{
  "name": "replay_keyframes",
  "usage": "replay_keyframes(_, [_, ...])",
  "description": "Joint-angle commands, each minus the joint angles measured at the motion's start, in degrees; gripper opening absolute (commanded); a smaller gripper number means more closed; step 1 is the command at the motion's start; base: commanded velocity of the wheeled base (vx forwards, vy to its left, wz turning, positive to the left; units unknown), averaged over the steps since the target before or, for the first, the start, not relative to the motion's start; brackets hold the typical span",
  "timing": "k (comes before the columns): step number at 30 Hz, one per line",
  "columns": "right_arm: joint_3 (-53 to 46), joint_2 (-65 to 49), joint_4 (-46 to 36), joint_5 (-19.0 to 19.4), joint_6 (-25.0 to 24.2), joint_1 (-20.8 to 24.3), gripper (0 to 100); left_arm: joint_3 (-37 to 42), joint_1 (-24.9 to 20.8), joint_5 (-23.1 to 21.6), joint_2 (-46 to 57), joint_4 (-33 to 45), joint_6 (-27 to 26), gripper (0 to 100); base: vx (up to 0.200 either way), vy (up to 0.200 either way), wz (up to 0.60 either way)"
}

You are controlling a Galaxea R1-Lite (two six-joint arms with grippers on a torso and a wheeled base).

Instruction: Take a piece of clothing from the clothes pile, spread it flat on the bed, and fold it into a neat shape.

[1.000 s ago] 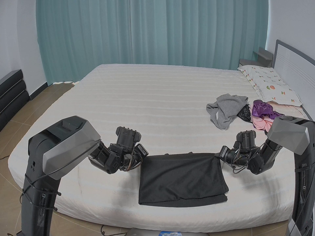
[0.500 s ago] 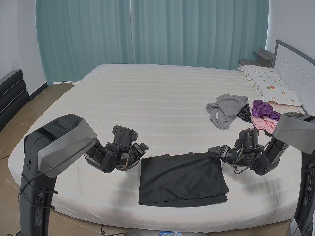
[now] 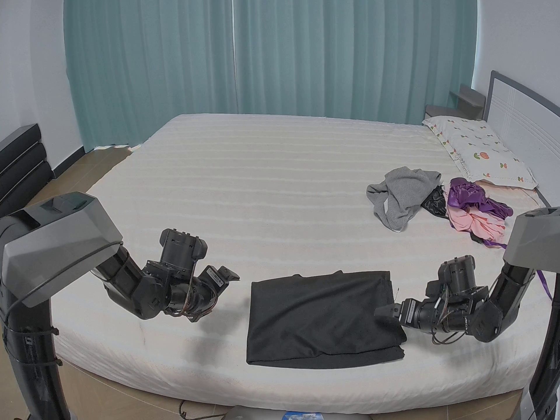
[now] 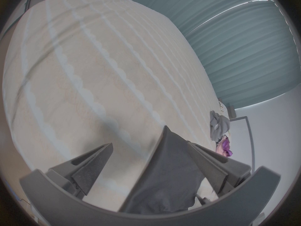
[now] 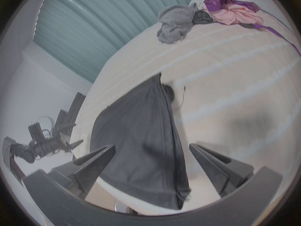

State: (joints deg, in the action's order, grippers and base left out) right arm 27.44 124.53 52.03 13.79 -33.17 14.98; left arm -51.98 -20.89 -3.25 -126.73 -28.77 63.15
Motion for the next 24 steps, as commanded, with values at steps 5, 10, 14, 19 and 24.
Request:
replay_keyframes(5, [-11.6, 0.6, 12.0, 3.2, 4.4, 0.8, 100, 4.6, 0.2, -1.8, 4.5, -3.7, 3.6, 100, 0.000, 0.000, 0.00])
replay_keyframes(10, [-12.4, 3.3, 15.9, 3.2, 4.4, 0.8, 100, 4.5, 0.1, -1.8, 4.3, -3.6, 3.6, 100, 0.000, 0.000, 0.00])
replay_keyframes(14, [-12.1, 4.4, 16.9, 3.2, 4.3, 0.7, 100, 4.7, -0.6, -1.8, 4.2, -3.2, 3.6, 100, -0.150, 0.000, 0.00])
replay_keyframes(19, [-10.4, 4.5, 17.3, 2.8, 3.5, 0.0, 100, 4.7, -0.6, -1.7, 3.3, -3.4, 3.4, 100, 0.000, 0.000, 0.00])
replay_keyframes(24, [-9.7, 5.3, 18.7, 2.7, 2.8, -0.4, 100, 3.8, -0.1, -1.2, 2.5, -3.7, 3.1, 100, 0.000, 0.000, 0.00])
